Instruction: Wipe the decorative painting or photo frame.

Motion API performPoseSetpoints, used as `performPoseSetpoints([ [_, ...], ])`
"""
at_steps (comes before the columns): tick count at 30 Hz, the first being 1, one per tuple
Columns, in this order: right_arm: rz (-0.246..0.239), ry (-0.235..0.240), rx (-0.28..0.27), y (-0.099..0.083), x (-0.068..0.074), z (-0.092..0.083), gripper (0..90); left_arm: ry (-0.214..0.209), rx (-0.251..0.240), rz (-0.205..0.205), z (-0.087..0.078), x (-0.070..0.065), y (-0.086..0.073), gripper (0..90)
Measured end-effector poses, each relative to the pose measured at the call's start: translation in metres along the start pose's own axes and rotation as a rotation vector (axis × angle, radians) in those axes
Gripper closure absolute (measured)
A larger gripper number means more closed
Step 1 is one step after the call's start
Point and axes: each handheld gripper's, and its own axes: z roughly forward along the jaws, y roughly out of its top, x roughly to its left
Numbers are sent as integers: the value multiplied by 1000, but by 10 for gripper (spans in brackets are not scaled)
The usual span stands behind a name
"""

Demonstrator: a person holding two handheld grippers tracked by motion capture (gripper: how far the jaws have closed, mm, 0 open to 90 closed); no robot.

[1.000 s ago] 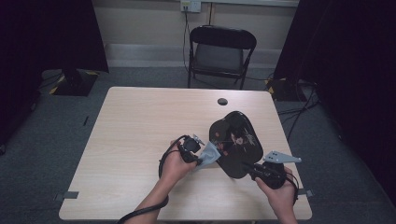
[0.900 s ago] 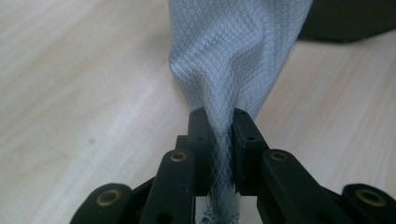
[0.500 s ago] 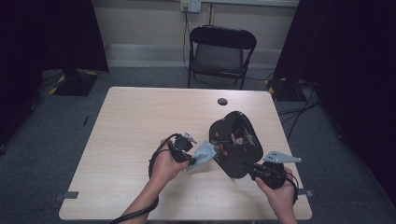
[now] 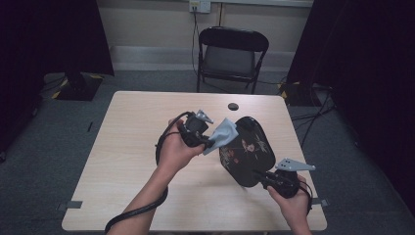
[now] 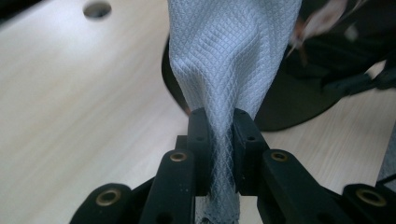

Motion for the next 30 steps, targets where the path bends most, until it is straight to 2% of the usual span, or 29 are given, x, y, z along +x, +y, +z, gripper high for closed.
performPoseSetpoints([
  [5, 0, -1, 2, 0, 0, 0, 789, -10, -19, 30, -2, -10, 20, 800],
  [10, 1, 0, 1, 0, 0, 1, 789, -6, -3, 27, 12, -13, 21, 800],
  [15, 2, 1, 2, 1, 0, 1, 789, -13, 22, 18, 26, -10, 11, 799],
  [20, -2, 0, 1, 1, 0, 1, 788, -21, 33, -13, 42, -5, -6, 799],
  [30, -2, 0, 1, 1, 0, 1, 788, -29, 64, -43, 66, -2, -29, 799],
])
